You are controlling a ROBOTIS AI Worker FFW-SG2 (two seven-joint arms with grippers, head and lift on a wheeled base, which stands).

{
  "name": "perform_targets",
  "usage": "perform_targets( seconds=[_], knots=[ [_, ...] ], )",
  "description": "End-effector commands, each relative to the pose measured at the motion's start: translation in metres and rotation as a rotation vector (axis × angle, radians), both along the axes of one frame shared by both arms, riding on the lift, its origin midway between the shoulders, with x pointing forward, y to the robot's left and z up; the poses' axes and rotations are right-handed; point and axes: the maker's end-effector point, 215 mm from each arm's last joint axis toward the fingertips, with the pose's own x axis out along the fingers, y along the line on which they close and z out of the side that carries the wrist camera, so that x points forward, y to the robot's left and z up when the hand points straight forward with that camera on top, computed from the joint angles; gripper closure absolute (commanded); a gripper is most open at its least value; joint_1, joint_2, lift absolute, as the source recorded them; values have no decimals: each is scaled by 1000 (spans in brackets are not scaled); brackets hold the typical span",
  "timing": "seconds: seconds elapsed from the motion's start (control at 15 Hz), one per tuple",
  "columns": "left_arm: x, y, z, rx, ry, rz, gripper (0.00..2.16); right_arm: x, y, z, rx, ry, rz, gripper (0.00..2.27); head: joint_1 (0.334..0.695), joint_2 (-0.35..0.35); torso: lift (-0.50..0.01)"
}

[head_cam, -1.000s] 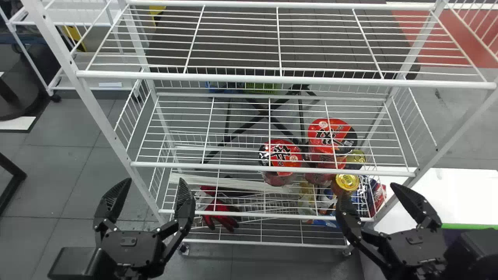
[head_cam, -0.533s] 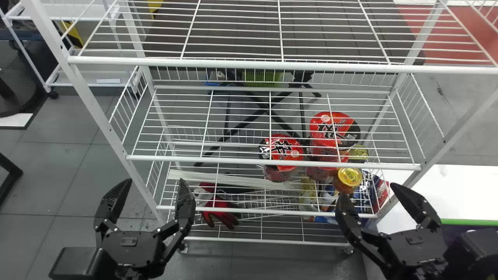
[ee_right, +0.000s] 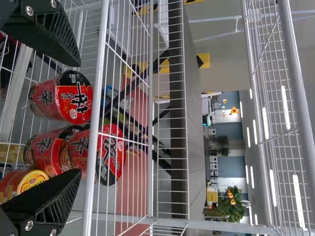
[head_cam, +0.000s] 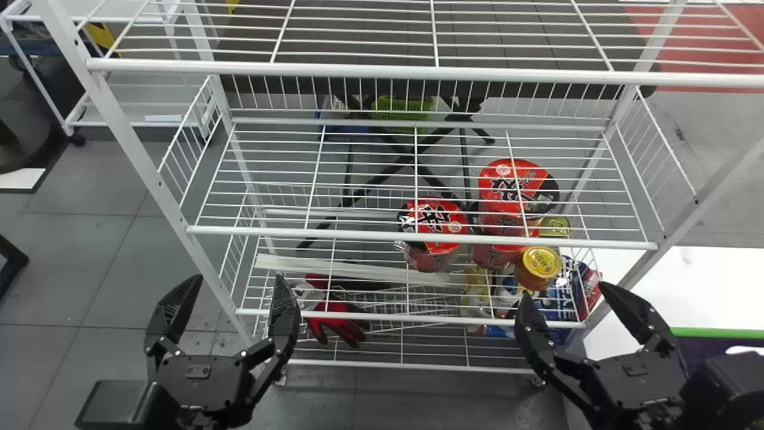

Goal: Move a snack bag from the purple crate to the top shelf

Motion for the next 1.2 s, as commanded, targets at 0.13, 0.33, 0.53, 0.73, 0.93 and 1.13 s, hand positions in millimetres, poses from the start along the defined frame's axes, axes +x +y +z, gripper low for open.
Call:
perform_targets(
  seconds=[0.13,0.33,0.53,0.73,0.93,1.13],
  knots=[
    [0,0,0,0,0,0,80,0,0,0,1,1,-1,22,695,4,-352],
    [0,0,0,0,0,-2,80,0,0,0,1,-1,-1,22,695,4,-364],
    [0,0,0,0,0,-2,80,0,0,1,2,-4,-1,22,695,3,-375],
    [0,0,-1,0,1,-1,80,0,1,1,3,-3,0,22,695,3,-387],
    [0,0,-1,0,1,-1,80,0,1,1,3,-5,1,22,695,5,-400],
    [0,0,-2,1,3,-1,80,-1,2,1,5,-3,3,22,695,5,-412]
  ],
)
